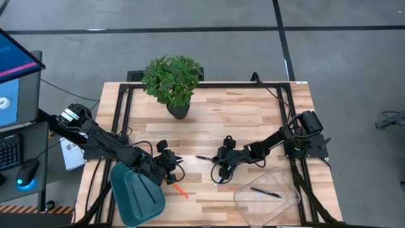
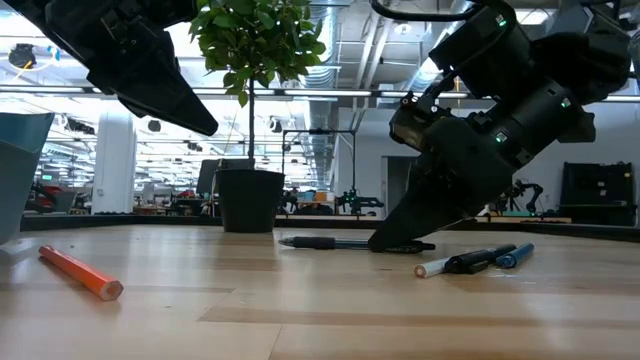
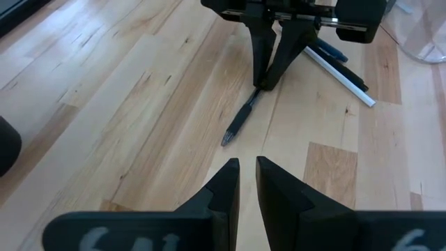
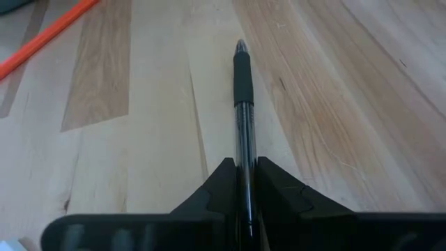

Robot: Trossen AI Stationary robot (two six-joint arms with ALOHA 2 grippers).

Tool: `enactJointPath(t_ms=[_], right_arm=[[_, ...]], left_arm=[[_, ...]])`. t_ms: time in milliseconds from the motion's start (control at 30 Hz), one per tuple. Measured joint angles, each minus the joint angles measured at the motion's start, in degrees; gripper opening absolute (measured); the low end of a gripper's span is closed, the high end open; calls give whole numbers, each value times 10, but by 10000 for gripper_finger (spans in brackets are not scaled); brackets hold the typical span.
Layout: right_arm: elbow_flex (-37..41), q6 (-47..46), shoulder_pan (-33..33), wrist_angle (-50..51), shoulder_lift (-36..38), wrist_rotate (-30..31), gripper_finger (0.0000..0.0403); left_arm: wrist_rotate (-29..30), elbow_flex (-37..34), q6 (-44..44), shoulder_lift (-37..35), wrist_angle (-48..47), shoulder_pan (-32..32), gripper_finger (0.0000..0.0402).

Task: Sort pens & pencils
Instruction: Put the left black pen into the transparent bin

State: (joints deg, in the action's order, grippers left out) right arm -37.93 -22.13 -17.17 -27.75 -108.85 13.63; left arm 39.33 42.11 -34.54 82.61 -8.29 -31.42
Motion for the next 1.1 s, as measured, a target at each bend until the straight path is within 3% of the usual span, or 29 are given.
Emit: enactJointPath(t_ms=[700, 1100], right_arm=[[1, 16, 7, 0, 9, -2, 72], [1, 26, 8, -9, 9, 0, 72]], left_arm=[[6, 0, 22, 0, -7, 0, 41], [8, 0, -12, 0, -52, 0, 41]])
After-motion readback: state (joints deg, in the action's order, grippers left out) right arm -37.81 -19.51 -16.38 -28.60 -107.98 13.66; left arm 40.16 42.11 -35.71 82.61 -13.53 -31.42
